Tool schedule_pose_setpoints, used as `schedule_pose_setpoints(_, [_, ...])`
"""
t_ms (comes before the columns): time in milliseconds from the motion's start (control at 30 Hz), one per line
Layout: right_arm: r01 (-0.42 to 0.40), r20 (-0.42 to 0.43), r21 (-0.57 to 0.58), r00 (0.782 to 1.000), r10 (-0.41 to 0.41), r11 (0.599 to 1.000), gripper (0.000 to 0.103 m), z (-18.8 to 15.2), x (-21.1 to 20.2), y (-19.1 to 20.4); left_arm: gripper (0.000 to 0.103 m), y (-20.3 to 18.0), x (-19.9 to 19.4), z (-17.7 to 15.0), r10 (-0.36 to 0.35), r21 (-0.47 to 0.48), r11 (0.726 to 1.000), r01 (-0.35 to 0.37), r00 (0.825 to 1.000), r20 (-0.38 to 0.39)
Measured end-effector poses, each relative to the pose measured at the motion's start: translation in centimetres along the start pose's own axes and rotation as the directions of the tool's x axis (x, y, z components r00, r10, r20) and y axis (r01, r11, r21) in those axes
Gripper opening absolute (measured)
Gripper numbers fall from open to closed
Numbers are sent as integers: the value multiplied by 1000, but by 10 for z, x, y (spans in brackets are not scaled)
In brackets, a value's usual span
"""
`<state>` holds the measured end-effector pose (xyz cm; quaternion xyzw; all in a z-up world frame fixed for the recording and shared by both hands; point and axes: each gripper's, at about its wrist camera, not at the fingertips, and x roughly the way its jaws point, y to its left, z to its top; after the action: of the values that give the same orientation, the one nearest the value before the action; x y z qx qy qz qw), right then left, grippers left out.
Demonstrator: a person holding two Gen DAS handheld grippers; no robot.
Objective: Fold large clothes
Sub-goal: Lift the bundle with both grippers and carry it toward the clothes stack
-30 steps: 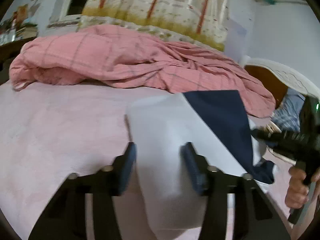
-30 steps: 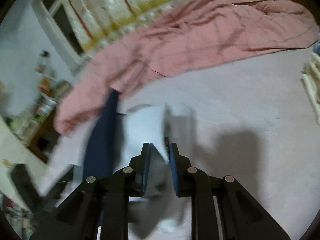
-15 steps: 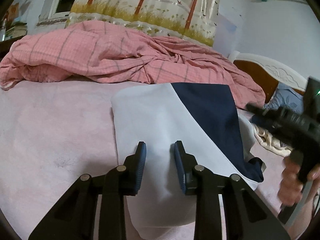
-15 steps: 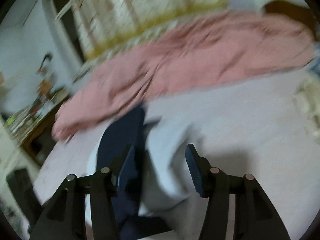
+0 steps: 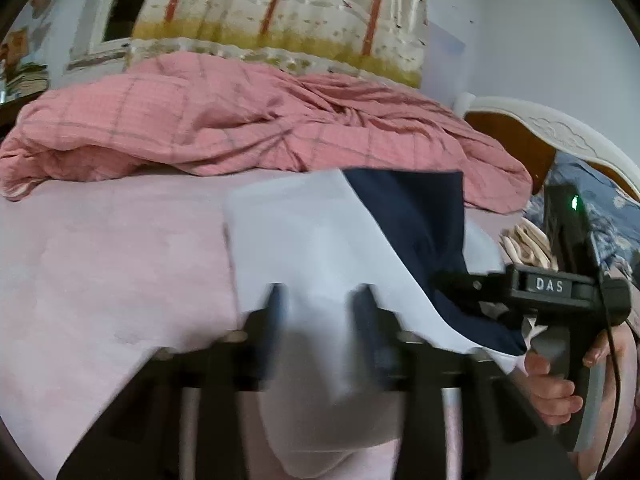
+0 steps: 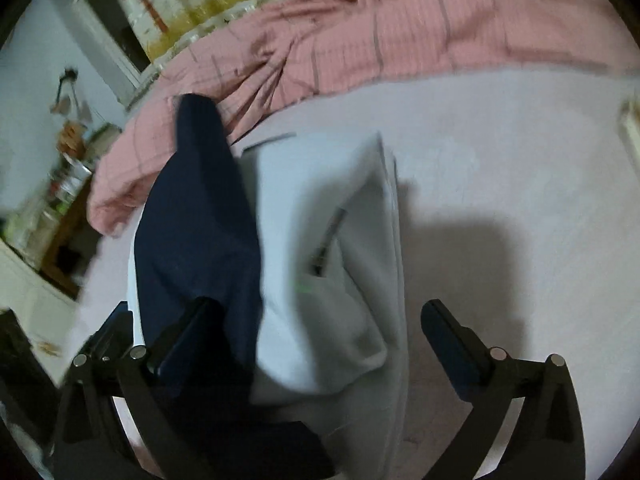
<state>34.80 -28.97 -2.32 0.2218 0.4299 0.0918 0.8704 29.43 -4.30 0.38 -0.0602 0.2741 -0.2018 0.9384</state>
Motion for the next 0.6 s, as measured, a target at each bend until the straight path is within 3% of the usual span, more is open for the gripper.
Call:
schedule_pose_setpoints(67, [-57, -20, 37, 998, 58, 998, 103, 0, 6, -11, 96, 13, -2, 3, -1, -77, 997, 2, 1000, 14])
schedule_pose_setpoints(167, [-139, -51, 91, 988, 144, 986, 103, -2, 14, -22, 97, 44, 12, 2, -133, -263, 958, 112, 989, -63])
schedule_pose_setpoints(233, [-216, -72, 145, 971, 228, 966, 100, -4, 19, -32, 97, 63, 34, -8, -280, -418, 886, 201, 950, -137])
schedule_pose_setpoints(267, [-256, -74, 155, 960, 269, 954, 93, -3, 21, -33, 98, 69, 45, -15, -338, -480, 848, 226, 927, -161])
schedule_pose_setpoints(300, [-288, -76, 160, 950, 302, 944, 90, -3, 21, -32, 99, 75, 51, -21, -392, -536, 805, 256, 907, -156])
schedule_pose_setpoints(333, [-294, -73, 161, 948, 309, 942, 89, -3, 23, -33, 99, 77, 52, -21, -403, -539, 799, 266, 902, -153])
schedule_pose_setpoints(433, [-300, -54, 138, 949, 309, 944, 86, -5, 23, -30, 100, 66, 56, -18, -433, -488, 820, 300, 882, -185])
schedule_pose_setpoints(467, [-300, -47, 139, 950, 309, 944, 83, -5, 22, -28, 100, 62, 56, -19, -425, -470, 831, 299, 886, -188])
schedule_pose_setpoints(600, [-286, 18, 128, 958, 286, 950, 64, -8, 10, -26, 75, 55, 47, -17, -385, -435, 853, 290, 911, -148])
